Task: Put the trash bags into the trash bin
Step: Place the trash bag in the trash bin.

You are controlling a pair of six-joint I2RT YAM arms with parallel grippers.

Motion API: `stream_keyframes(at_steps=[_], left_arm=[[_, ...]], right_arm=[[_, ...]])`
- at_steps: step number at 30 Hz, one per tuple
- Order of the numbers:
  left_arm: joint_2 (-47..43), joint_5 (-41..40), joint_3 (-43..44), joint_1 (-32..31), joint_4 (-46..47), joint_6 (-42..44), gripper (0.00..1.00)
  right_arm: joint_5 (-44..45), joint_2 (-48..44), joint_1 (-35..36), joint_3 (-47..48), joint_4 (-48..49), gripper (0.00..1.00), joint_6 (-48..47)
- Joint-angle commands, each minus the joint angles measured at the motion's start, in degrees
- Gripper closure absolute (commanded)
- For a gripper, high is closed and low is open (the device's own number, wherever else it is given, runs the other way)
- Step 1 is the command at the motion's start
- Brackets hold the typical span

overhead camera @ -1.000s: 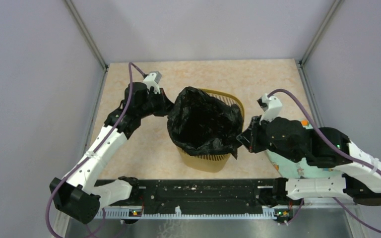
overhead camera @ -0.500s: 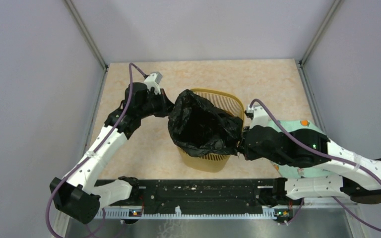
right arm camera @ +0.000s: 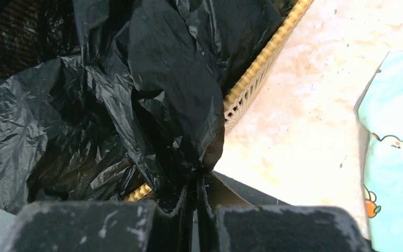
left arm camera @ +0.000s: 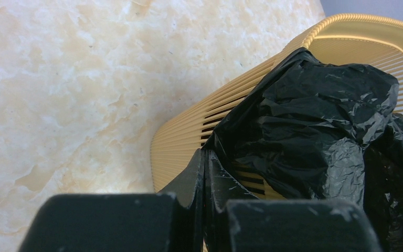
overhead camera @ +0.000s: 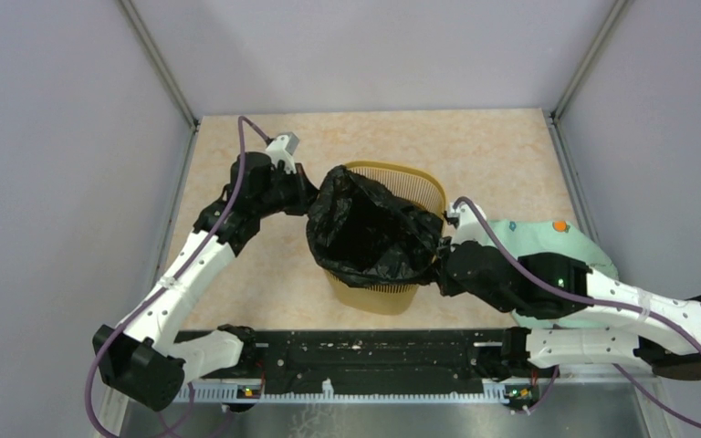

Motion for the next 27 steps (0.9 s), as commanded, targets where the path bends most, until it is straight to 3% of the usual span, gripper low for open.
stream_keyframes(at_steps=[1,5,10,15,16,21,27], left_arm=[[2.19,-1.02,-0.6,0.0,3.35,1.05,0.98],[4.34,-2.59,-0.22,0.0,4.69,1.75,0.98],[8.9,-3.08,2.89,0.19,6.4,1.98,0.98],[11.66,-3.55,5.43,0.17,6.24,1.96,0.98],[11.75,-3.83,5.61,0.25,6.26,2.15,0.98],[12.15,-4.03,6.62,0.35,6.07,2.91,0.96],[11.47,-3.9,6.53,0.35,5.9,3.15,0.94]], right_arm=[[8.38,1.33,-0.33,-1.75,6.57,1.0,-1.72],[12.49,0.36,-0.97,-5.13,5.43,1.0,-0.59],[8.59,2.11,-1.06,-6.26,14.67,1.0,-5.15],[10.49,6.16,-1.03,-2.2,9.23,0.98,-4.3],[10.61,5.92,-1.04,-1.96,8.03,0.94,-4.19],[8.82,2.82,-1.06,-0.15,2.98,0.59,-4.15],[7.61,0.7,-0.97,3.01,-3.23,0.36,-5.01]])
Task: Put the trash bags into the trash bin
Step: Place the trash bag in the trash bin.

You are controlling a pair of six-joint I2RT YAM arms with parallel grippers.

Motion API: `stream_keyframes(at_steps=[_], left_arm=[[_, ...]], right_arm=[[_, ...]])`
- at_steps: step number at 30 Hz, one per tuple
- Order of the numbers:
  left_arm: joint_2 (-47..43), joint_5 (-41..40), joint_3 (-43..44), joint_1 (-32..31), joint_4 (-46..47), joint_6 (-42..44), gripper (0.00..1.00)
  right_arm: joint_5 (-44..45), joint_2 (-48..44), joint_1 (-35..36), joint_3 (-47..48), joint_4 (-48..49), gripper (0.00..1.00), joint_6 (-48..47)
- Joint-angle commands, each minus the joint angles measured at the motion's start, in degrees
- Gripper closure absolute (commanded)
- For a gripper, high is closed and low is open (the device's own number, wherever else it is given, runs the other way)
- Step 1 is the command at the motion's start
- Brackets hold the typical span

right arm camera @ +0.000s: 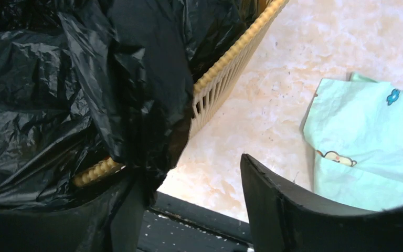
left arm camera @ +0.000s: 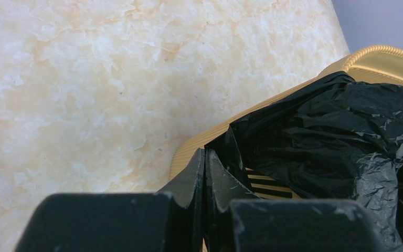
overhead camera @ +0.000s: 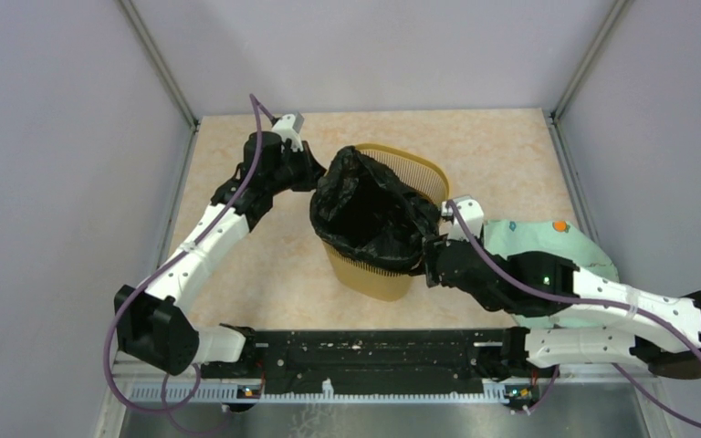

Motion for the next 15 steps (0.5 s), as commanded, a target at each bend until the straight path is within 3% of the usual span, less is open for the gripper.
stream_keyframes(at_steps=[1,8,15], left_arm=[[0.42,0.03,0.87,-1.03,-1.38,1.73,0.94],[-0.07,0.23,1.42,-1.03,-1.91,2.11,0.93],[-0.26,0.58,1.36,-1.03,-1.95,2.03,0.93]], right_arm=[[-2.38,-1.92,-0.25,4.69,-4.06,0.34,-1.66],[-8.38,-3.57,-0.29,9.64,-4.36,0.25,-8.42],[-5.75,-3.85,-0.17,13.9,-9.09,0.23,-8.09]])
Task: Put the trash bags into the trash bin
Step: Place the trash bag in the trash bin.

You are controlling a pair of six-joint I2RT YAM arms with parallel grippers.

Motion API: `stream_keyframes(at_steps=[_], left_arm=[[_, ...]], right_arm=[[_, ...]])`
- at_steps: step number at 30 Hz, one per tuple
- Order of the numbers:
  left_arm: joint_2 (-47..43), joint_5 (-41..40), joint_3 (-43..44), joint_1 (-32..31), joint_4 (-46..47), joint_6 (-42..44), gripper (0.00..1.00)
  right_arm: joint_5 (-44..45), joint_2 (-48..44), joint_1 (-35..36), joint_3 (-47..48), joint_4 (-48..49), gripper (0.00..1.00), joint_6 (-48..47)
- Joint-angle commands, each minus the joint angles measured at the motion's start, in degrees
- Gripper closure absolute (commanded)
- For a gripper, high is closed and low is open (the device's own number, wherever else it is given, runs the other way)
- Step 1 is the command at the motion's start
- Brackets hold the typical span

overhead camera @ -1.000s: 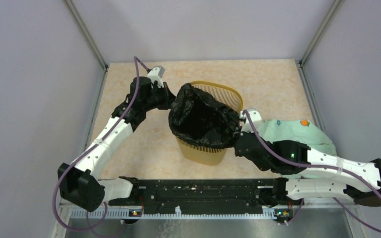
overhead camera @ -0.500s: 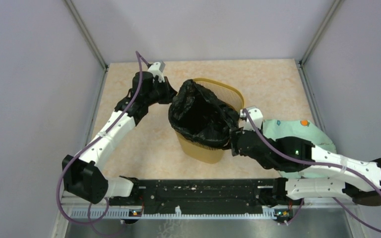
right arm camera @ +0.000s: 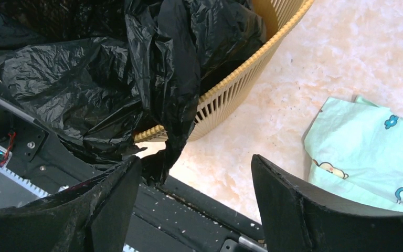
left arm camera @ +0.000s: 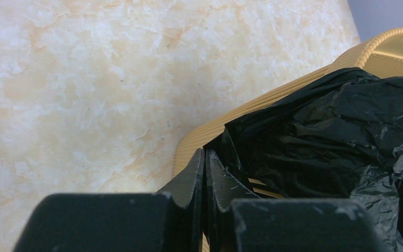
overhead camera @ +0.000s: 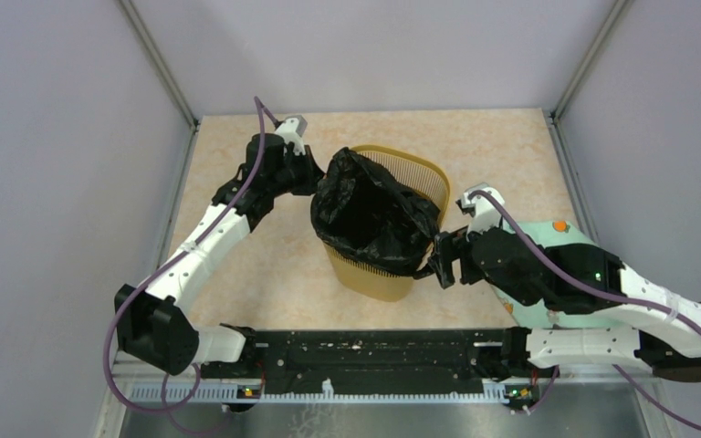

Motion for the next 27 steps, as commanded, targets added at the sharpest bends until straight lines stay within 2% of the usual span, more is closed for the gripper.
stream_keyframes(at_steps=[1,5,8,15,17,19,21,27], left_arm=[[-0.33,0.62,1.35,-0.46,0.58,0.9,0.92],[-0.44,1.13,1.36,-0.46,0.75,0.9,0.92],[-0.38,1.42,1.39,-0.42,0.84,0.83,0.92],[-0.29,1.99,1.43,-0.46,1.2,0.73,0.92],[-0.36,2.03,1.57,-0.46,1.32,0.65,0.92],[-0.35,2.31,1.7,-0.46,1.32,0.55,0.92],[-0.37,2.34,1.86,-0.46,1.41,0.47,0.92],[-0.33,2.53,2.12,-0.46,1.42,0.25,0.92]], right_arm=[[0.9,-0.69,-0.27,3.96,-2.79,0.23,-0.93],[-0.39,0.8,-0.24,8.16,0.17,0.27,-4.55],[1.76,4.65,-0.27,13.78,0.11,0.32,-9.05],[4.2,14.96,-0.51,23.14,7.93,0.37,-24.86],[-0.48,18.61,-3.43,25.55,9.76,0.4,-28.28],[-9.25,22.43,-10.53,27.69,11.05,0.47,-29.55],[-16.27,25.18,-15.35,29.42,12.26,0.5,-30.38],[-29.42,32.83,-23.46,36.35,13.31,0.53,-29.37]])
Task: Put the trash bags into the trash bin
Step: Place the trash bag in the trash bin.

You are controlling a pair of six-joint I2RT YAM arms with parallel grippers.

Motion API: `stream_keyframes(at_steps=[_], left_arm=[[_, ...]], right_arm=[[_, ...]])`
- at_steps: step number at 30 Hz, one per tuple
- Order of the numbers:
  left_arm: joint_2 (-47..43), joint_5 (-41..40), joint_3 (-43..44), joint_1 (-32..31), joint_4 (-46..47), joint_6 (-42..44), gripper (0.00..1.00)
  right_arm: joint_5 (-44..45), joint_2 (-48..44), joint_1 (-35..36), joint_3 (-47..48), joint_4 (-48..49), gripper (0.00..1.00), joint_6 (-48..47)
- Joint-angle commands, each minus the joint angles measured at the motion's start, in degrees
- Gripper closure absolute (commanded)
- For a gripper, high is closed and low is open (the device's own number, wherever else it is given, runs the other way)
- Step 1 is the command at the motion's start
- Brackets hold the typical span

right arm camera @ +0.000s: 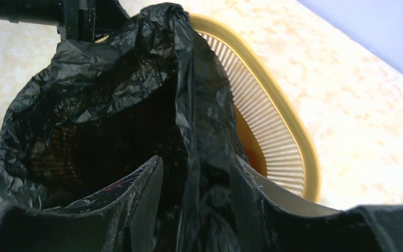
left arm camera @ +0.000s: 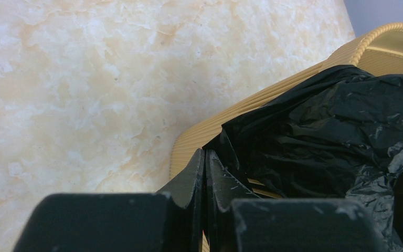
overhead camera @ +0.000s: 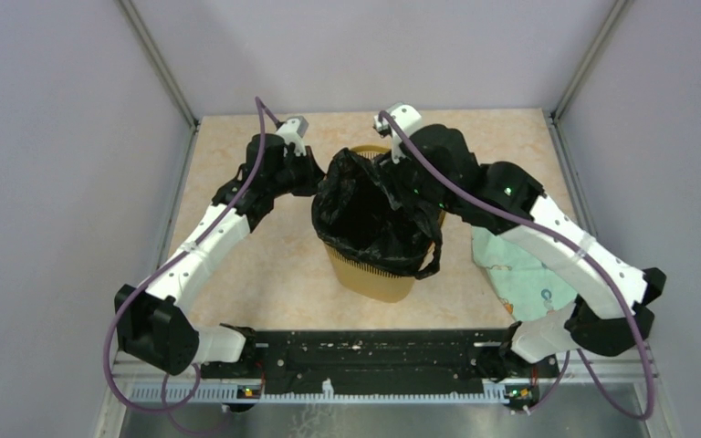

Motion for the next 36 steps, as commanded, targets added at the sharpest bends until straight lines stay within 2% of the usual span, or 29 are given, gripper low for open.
stream_keyframes(at_steps=[1,4,12,36], left_arm=[[-0.31,1.18,2.12,-0.46,1.66,0.21,0.92],[-0.14,1.27,2.32,-0.46,1.67,0.2,0.93],[0.33,1.4,2.74,-0.46,1.84,0.07,0.93],[1.55,1.36,4.01,-0.45,2.26,0.11,0.93]], right_arm=[[-13.56,2.53,-5.95,6.53,3.34,0.55,-0.24],[-20.59,4.12,-9.71,6.42,4.64,0.59,1.08],[-28.61,7.19,-13.32,4.49,6.8,0.65,2.93],[-29.72,8.7,-16.66,-1.11,8.98,0.71,4.98]])
